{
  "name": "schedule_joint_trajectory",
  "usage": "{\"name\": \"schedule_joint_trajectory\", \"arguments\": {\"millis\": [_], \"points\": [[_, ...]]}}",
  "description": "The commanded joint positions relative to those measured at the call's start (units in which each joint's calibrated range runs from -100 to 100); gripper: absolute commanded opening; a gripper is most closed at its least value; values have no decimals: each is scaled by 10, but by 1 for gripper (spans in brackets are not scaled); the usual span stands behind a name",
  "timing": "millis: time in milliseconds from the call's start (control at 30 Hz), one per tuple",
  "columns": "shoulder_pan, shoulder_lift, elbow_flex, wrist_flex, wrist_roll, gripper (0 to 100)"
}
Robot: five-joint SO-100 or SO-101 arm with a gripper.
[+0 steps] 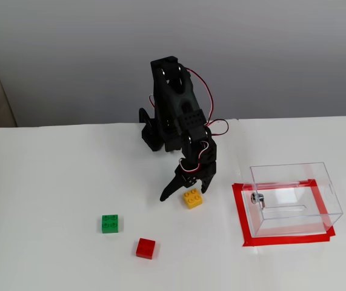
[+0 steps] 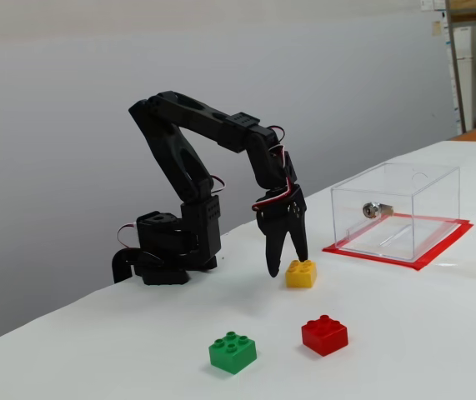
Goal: Pick the yellow lego brick and place it into the transparent box
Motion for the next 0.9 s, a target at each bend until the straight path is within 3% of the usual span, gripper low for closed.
{"name": "schedule_joint_trajectory", "arguments": {"millis": [0, 867], "points": [[1, 2, -23, -4, 2, 55], [1, 19, -24, -12, 2, 55]]}}
